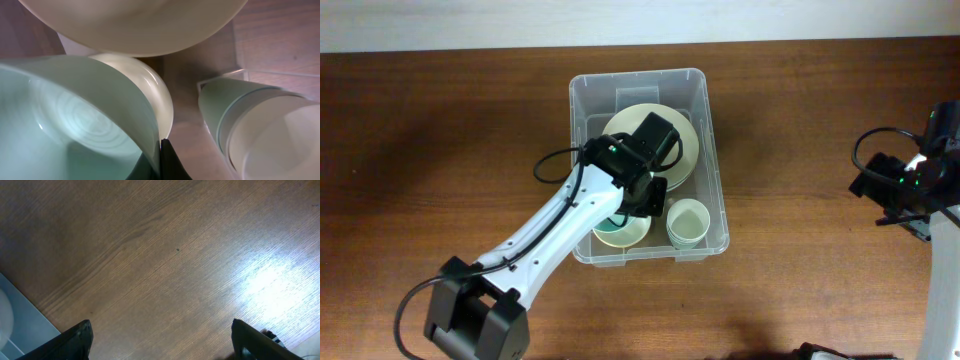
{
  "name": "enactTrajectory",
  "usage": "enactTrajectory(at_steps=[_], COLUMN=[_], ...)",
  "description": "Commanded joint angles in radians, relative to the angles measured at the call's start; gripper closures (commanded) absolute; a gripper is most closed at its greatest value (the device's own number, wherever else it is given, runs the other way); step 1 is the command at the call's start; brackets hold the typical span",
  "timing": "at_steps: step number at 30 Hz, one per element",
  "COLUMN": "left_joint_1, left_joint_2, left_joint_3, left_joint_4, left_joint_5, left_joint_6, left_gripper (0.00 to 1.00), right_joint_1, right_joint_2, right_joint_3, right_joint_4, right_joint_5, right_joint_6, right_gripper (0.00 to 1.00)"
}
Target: Pack container
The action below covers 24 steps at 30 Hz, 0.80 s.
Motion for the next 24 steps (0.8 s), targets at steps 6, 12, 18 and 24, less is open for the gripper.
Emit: enactTrajectory(at_steps=[6, 12, 18, 24], left_joint_1=[-0.004, 0.061, 0.217, 0.522], left_joint_2=[0.012, -0.02, -0.147, -0.286], left_joint_3=[0.002, 0.084, 0.187, 0.196], left_joint_4=[-0.029, -0.114, -0.171, -0.169], left_joint_5=[0.013, -0.095, -0.164, -0.142], left_joint_6=[-0.007, -0.007, 0.005, 0.021], left_gripper=[0.5, 0.5, 0.49, 0.45], right_joint_1=[-0.005, -0.005, 0.022, 0.159], right_joint_2=[-0.015, -0.015, -0.013, 0.056], right_joint_3=[0.007, 0.007, 0.006, 0.006], right_joint_4=[0.004, 0.004, 0.063, 0.204], right_joint_5=[0.005, 0.005, -0.092, -0.153], right_joint_6=[0.002, 0.002, -0.098, -0.182], right_gripper=[0.16, 0.16, 0.26, 0.92])
